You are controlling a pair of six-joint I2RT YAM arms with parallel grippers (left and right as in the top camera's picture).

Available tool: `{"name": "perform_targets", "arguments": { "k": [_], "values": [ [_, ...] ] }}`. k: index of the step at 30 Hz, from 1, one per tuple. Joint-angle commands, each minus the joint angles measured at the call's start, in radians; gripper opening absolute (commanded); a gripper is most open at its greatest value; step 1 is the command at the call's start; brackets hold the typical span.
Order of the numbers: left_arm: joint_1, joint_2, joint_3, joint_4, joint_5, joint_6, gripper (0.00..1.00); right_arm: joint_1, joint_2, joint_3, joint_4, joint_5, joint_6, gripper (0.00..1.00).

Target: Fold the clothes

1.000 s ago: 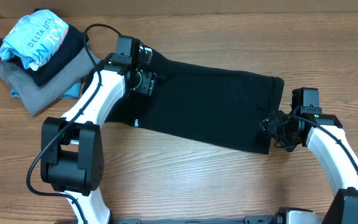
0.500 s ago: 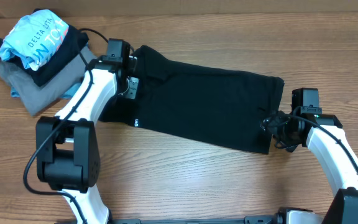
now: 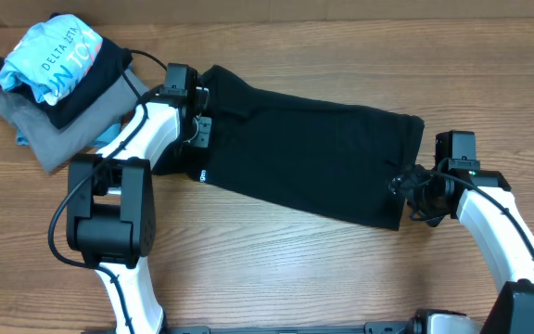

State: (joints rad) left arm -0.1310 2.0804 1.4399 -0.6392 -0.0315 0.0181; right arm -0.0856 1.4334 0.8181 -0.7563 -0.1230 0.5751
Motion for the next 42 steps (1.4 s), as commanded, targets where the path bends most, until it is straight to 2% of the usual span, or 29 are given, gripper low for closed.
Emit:
{"name": "perform_targets", "arguments": {
  "k": [1,5,11,16,19,23,24,31,34,38,42],
  "values": [
    [0.002,0.016,0.068,-0.008,-0.002,-0.041,0.07,-0.007,0.003,0.013,0.000,0.011,-0.003,0.75],
    [0.002,0.016,0.118,-0.055,-0.016,-0.040,0.19,-0.007,0.003,0.013,-0.001,0.011,-0.003,0.75],
    [0.008,0.016,0.122,-0.232,-0.142,-0.040,0.25,-0.007,0.003,0.013,-0.055,0.077,0.002,0.75],
    [0.047,0.016,0.119,-0.392,-0.166,-0.057,0.32,-0.007,0.006,0.001,-0.085,0.115,0.001,0.76],
    [0.089,0.019,0.108,-0.433,-0.167,-0.102,0.32,-0.007,0.027,-0.011,-0.062,0.084,0.000,0.69],
    [0.156,0.020,0.051,-0.397,-0.147,-0.130,0.32,-0.007,0.080,-0.054,0.058,-0.057,-0.074,0.52],
    [0.171,0.020,0.031,-0.374,-0.131,-0.131,0.31,-0.007,0.092,-0.067,0.094,-0.091,-0.080,0.51],
    [0.206,0.020,-0.089,-0.219,-0.007,-0.126,0.31,-0.007,0.130,-0.075,0.274,-0.180,-0.160,0.49],
    [0.198,0.020,-0.095,-0.215,-0.003,-0.106,0.31,-0.008,0.130,-0.047,0.283,-0.193,-0.207,0.48],
    [0.196,0.020,-0.095,-0.220,-0.009,-0.085,0.33,-0.007,0.130,-0.017,0.304,-0.192,-0.243,0.51],
    [0.196,0.020,-0.095,-0.225,-0.008,-0.085,0.31,-0.007,0.131,-0.017,0.339,-0.108,-0.243,0.51]
  ]
}}
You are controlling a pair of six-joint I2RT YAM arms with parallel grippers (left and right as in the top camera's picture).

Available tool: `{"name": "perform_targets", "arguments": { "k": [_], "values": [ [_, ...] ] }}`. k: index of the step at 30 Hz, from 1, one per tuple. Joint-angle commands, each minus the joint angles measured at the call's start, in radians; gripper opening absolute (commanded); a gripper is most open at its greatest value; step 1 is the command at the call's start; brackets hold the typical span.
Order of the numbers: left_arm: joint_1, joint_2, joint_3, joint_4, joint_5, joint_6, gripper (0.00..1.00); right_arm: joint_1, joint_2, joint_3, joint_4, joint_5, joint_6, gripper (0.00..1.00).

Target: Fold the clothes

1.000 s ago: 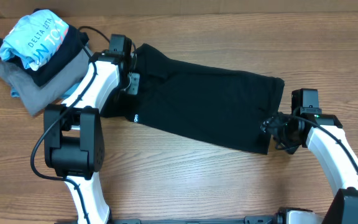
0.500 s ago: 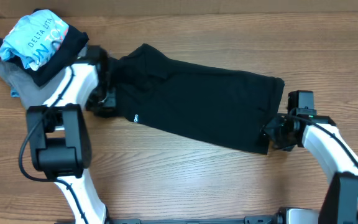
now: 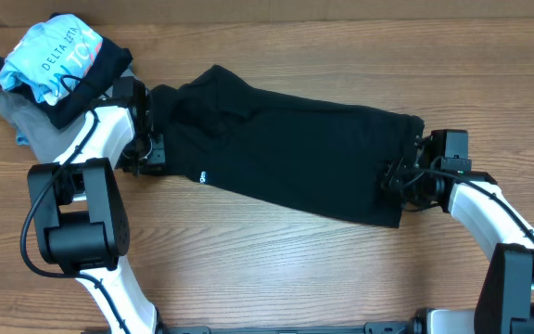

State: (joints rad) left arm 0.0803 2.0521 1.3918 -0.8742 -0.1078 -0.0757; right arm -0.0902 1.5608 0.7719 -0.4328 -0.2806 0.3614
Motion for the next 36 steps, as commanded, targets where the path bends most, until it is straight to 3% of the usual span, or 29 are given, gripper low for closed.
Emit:
{"name": "perform_targets", "arguments": {
  "k": [1,9,18,32,36],
  "values": [
    [-0.015,0.048,-0.047,0.009,0.068,0.009,0.32,-0.003,0.003,0.029,0.026,0.074,-0.029,0.52],
    [-0.015,0.048,-0.047,0.009,0.068,0.009,0.32,-0.003,0.020,0.028,0.128,0.137,-0.030,0.47],
    [-0.015,0.048,-0.047,0.011,0.068,0.009,0.34,-0.003,0.141,0.028,0.220,0.056,-0.029,0.44],
    [-0.015,0.048,-0.047,0.011,0.068,0.012,0.36,-0.003,0.151,0.029,0.223,-0.021,-0.052,0.16],
    [-0.015,0.048,-0.047,0.011,0.068,0.025,0.36,-0.003,0.096,0.035,0.172,0.002,-0.065,0.15]
  ]
}}
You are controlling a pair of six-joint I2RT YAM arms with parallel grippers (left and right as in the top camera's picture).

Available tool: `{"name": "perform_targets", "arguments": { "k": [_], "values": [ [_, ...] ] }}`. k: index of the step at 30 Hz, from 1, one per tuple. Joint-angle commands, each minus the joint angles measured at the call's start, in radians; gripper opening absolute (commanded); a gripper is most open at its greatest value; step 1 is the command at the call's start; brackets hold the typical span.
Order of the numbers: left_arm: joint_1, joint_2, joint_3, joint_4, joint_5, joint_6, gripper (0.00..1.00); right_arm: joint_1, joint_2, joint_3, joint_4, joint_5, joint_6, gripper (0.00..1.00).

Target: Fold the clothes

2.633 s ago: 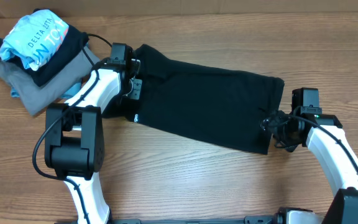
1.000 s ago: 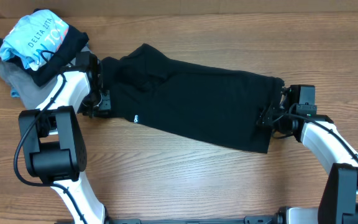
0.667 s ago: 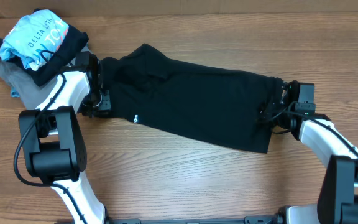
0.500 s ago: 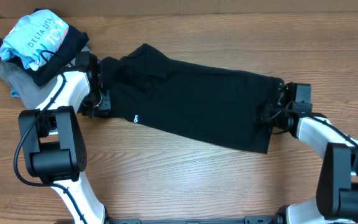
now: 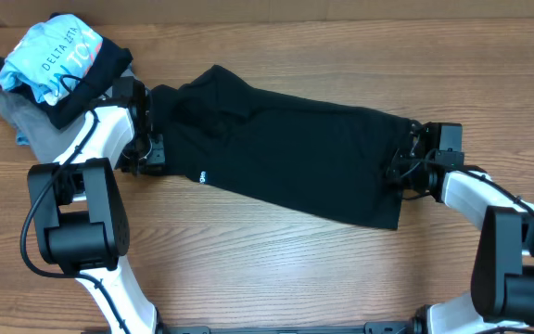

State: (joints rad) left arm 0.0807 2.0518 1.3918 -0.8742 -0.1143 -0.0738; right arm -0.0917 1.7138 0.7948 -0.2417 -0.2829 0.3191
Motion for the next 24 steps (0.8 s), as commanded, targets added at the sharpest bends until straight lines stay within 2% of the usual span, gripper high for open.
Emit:
{"name": "perform_targets", "arguments": {
  "k": [1,6,10,15,17,18,19,20,24],
  "values": [
    [-0.015,0.048,-0.047,0.012,0.074,0.027,0.37,-0.002,-0.070,0.014,-0.032,0.014,-0.029,0.15],
    [-0.015,0.048,-0.047,0.012,0.055,0.027,0.37,-0.002,-0.130,0.030,-0.100,0.057,-0.036,0.18],
    [-0.015,0.048,-0.047,0.013,0.055,0.027,0.39,-0.002,-0.141,0.032,-0.118,0.057,-0.035,0.25],
    [-0.015,0.048,-0.047,0.014,0.055,0.027,0.39,-0.002,-0.141,0.032,-0.139,0.057,-0.035,0.14],
    [-0.015,0.048,-0.047,0.015,0.055,0.027,0.39,-0.001,-0.141,0.032,-0.138,0.058,-0.035,0.14],
    [-0.015,0.048,-0.047,0.015,0.055,0.026,0.39,-0.001,-0.141,0.031,-0.134,0.058,-0.035,0.22],
    [-0.015,0.048,-0.047,0.015,0.055,0.026,0.39,-0.002,-0.141,0.030,-0.129,0.064,-0.035,0.38],
    [-0.015,0.048,-0.047,0.015,0.055,0.027,0.40,-0.001,-0.138,0.030,-0.124,0.079,-0.035,0.44],
    [-0.015,0.048,-0.047,0.015,0.056,0.026,0.43,-0.001,-0.110,0.030,-0.104,0.125,-0.035,0.45]
  ]
}}
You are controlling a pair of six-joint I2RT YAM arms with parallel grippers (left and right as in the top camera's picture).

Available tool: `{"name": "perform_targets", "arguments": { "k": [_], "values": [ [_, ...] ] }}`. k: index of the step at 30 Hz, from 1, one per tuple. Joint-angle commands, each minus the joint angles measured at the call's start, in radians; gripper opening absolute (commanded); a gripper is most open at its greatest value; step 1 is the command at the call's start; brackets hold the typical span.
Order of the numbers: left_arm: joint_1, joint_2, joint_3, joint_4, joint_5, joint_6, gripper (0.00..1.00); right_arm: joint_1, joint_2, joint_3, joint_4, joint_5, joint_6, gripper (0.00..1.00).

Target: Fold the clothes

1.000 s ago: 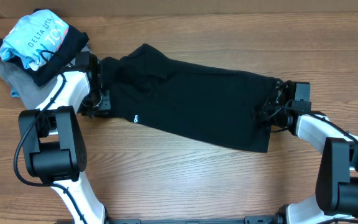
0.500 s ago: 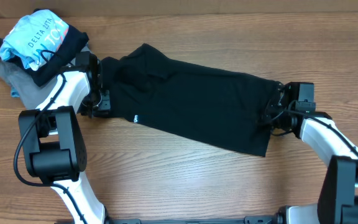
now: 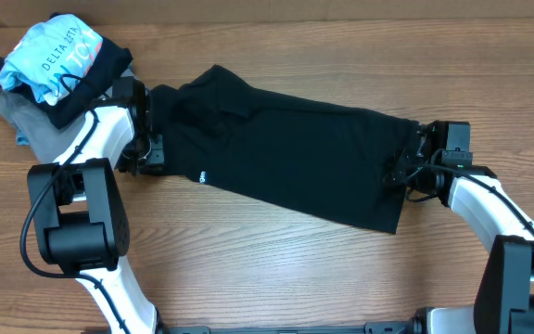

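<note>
A long black garment point(image 3: 290, 158) lies spread flat across the middle of the table, slanting from upper left to lower right, with a small white logo near its left end. My left gripper point(image 3: 149, 141) sits at the garment's left edge, fingers against the cloth. At the garment's right edge is my right gripper point(image 3: 402, 170), fingertips over the hem. From this overhead view I cannot tell whether either pair of jaws is shut on the fabric.
A stack of folded clothes point(image 3: 49, 70), light blue and black on top of grey, lies in the far left corner beside my left arm. The wooden table point(image 3: 276, 269) stretches in front of the garment.
My right wrist has shifted slightly to the right at the garment's right edge. The left arm and the garment look unchanged.
First my left gripper lay over the garment's upper left part and the right gripper stood just off its right hem. Then the left gripper was at the garment's left edge and the right one touched the hem. Both have stayed at those edges since.
</note>
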State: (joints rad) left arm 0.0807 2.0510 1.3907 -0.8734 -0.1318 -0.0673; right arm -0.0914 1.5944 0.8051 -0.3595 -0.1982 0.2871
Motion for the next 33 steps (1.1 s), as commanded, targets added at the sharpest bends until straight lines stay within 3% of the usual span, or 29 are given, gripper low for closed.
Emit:
{"name": "perform_targets", "arguments": {
  "k": [1,19,26,33],
  "values": [
    [-0.015,0.049,-0.045,0.014,0.073,0.020,0.44,-0.002,0.022,0.019,0.017,0.040,-0.003,0.45],
    [-0.015,0.049,-0.045,0.015,0.073,0.020,0.46,-0.002,0.075,0.030,0.030,-0.050,-0.004,0.04],
    [-0.015,0.049,-0.045,0.014,0.073,0.024,0.46,-0.002,0.010,0.055,-0.047,-0.045,-0.004,0.04],
    [-0.014,0.049,-0.039,0.011,0.073,0.031,0.55,-0.002,-0.037,0.060,-0.107,-0.020,-0.003,0.04]
  ]
}}
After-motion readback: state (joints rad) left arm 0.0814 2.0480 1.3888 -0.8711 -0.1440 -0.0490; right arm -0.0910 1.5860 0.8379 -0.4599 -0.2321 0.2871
